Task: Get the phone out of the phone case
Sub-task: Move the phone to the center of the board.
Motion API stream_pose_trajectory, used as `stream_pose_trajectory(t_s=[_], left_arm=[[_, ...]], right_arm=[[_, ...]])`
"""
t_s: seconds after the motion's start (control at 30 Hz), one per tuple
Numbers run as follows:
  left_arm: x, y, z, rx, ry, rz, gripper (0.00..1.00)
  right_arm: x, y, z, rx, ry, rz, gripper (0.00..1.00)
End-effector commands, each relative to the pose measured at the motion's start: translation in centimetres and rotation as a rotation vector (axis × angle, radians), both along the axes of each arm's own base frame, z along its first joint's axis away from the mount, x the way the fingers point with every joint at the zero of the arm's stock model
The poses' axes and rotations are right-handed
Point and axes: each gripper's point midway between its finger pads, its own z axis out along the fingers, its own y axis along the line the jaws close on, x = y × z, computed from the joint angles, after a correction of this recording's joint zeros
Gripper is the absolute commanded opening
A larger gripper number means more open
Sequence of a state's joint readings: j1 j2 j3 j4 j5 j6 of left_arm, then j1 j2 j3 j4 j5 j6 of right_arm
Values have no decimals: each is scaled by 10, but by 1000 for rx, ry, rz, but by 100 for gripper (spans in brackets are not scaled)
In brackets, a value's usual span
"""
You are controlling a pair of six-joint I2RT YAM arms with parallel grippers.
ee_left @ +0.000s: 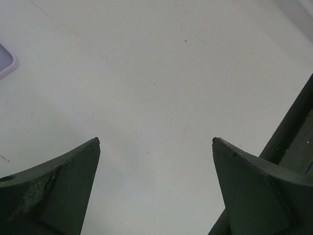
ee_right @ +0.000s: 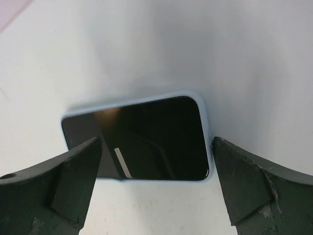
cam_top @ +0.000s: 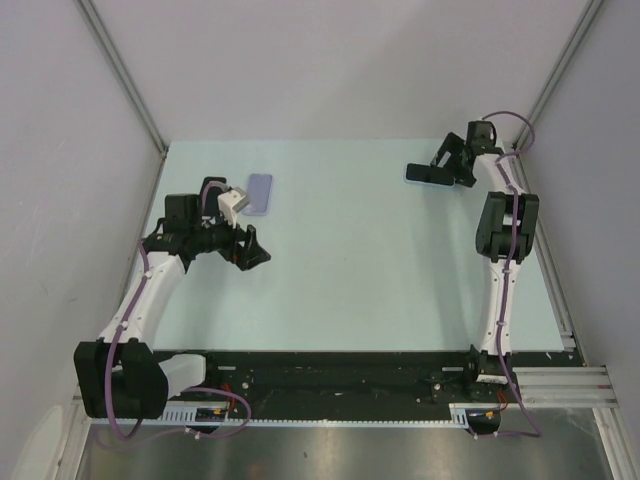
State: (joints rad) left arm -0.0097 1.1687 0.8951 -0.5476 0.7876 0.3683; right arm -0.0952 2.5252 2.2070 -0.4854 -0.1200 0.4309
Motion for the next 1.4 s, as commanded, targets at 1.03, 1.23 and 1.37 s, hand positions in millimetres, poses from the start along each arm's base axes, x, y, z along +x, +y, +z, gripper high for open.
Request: stream_pose_trajectory(t_s=[1.03, 1.23, 1.37], left_arm=[[-8, -8, 3, -40, -49, -84, 100], [-8, -8, 4, -40, -54, -84, 100], [-9, -9, 4, -41, -52, -85, 100]], right_arm=[[41, 11, 62, -785, -181, -154, 100], [45, 5, 57, -836, -181, -158, 100], [45, 1, 50, -846, -169, -152, 100]])
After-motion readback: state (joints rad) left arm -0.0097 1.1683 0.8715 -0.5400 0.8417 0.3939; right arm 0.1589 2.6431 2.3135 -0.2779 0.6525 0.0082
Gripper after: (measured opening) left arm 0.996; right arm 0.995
